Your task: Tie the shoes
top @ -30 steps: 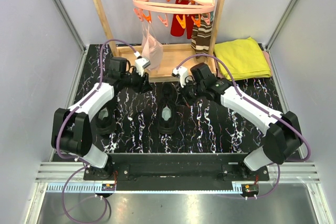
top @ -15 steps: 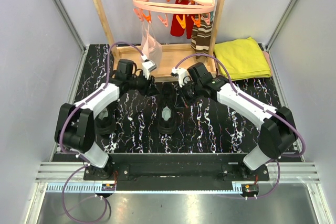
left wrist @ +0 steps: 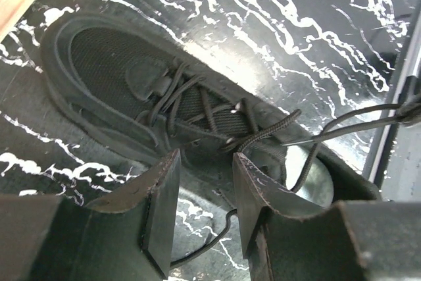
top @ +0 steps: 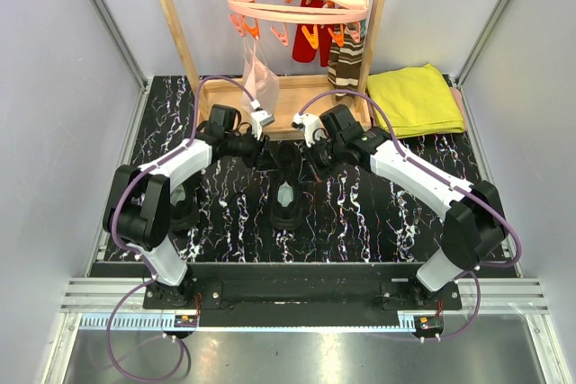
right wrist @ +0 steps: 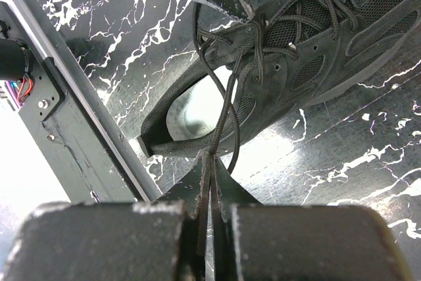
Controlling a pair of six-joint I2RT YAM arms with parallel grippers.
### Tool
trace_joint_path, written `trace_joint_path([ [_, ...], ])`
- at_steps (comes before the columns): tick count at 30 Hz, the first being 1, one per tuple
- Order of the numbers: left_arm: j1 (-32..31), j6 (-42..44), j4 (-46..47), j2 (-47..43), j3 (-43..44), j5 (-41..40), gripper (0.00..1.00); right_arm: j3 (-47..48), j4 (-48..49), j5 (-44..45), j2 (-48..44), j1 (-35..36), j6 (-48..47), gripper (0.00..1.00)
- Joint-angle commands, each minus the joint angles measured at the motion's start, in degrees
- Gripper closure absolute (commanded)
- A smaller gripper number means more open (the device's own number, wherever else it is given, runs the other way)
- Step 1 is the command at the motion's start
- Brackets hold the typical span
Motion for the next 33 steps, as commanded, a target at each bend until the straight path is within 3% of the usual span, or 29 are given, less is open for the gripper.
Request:
trace_joint_path([
  [1, -0.63, 0.01, 0.77, 0.85, 2.81, 4.06, 0.60, 2.65, 0.03, 1.01, 0.84, -0.23, 0.36, 1.00],
  [33, 0.07, -3.42, 6.83, -3.19, -0.53, 2.84, 0.60, 4.67, 1.35, 6.11, 3.57, -0.49, 2.82, 1.00],
])
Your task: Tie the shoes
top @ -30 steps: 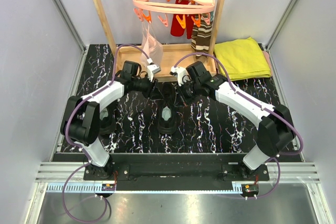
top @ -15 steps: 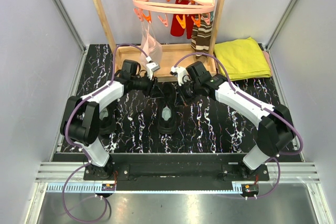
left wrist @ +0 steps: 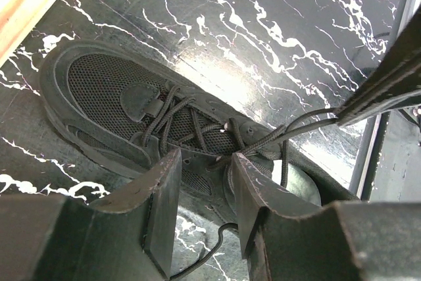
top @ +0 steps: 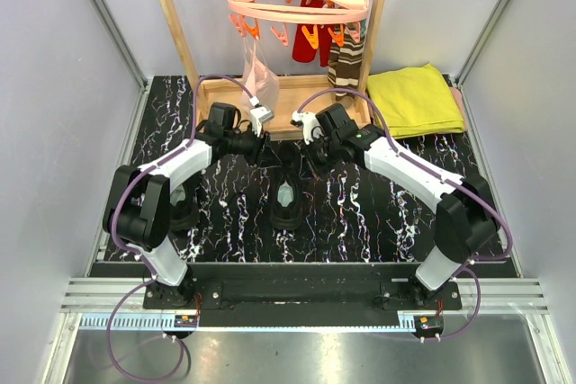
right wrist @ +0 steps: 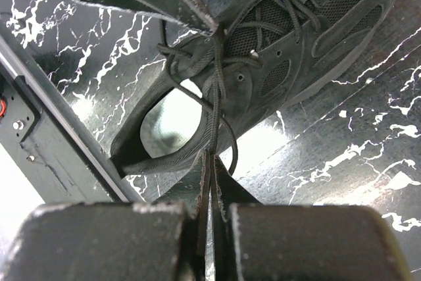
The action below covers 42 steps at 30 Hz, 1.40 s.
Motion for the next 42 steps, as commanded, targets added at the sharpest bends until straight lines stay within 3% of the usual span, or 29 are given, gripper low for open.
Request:
trace_joint_path([
  [1, 0.18, 0.18, 2.81, -3.21, -0.55, 0.80, 0.60, 3.25, 1.18, 1.63, 0.73, -0.28, 1.27, 1.00],
  [16, 2.64, -4.30, 6.06, -4.71, -2.67, -0.78, 0.59, 5.53, 2.41, 1.10, 4.24, -0.28, 2.32, 1.00],
  [22, 4.13, -7.73, 7.29, -3.57, -2.40, 1.85, 0.49, 6.24, 3.02, 1.19, 5.83, -0.28, 2.50, 1.00],
  [28, 4.49, -17.97, 9.40, -0.59, -2.49, 4.57, 0.43, 7.11, 4.16, 1.28, 7.05, -0.28, 2.93, 1.00],
  [42, 6.07, -24.24, 9.58, 1.79, -4.60, 4.40, 0.47, 7.91, 4.34, 0.49, 8.38, -0.28, 2.76, 1.00],
])
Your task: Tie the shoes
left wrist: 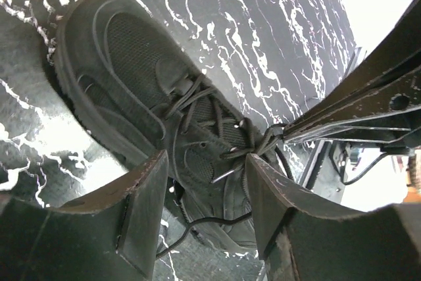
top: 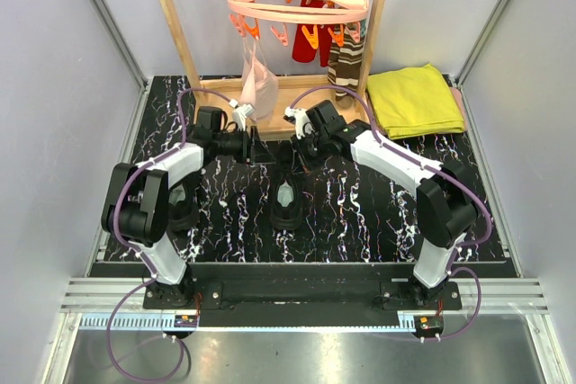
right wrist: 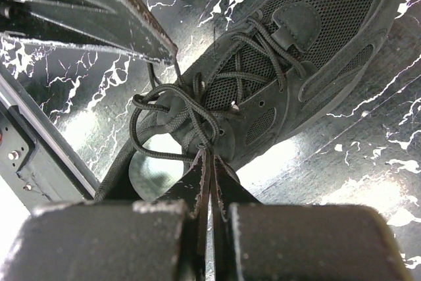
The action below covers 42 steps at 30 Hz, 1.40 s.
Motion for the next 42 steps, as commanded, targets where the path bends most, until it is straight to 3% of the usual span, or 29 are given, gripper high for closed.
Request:
trace_joint_path([
  [1, 0.76, -2.94, 2.56, 0.81, -0.69, 2.41, 0.47, 3.01, 1.57, -0.41, 0.44, -0.19, 0.34, 1.00],
  [27, 2.87, -16.38, 14.34, 3.45, -6.22, 6.99, 0.56, 3.36, 1.48, -0.32, 1.15, -0.28, -0.28, 1.00],
  [42, 2.95, -29.39, 29.63, 4.77, -11.67, 9.10, 0.61, 3.19, 1.56, -0.41, 0.97, -0.28, -0.28, 1.00],
])
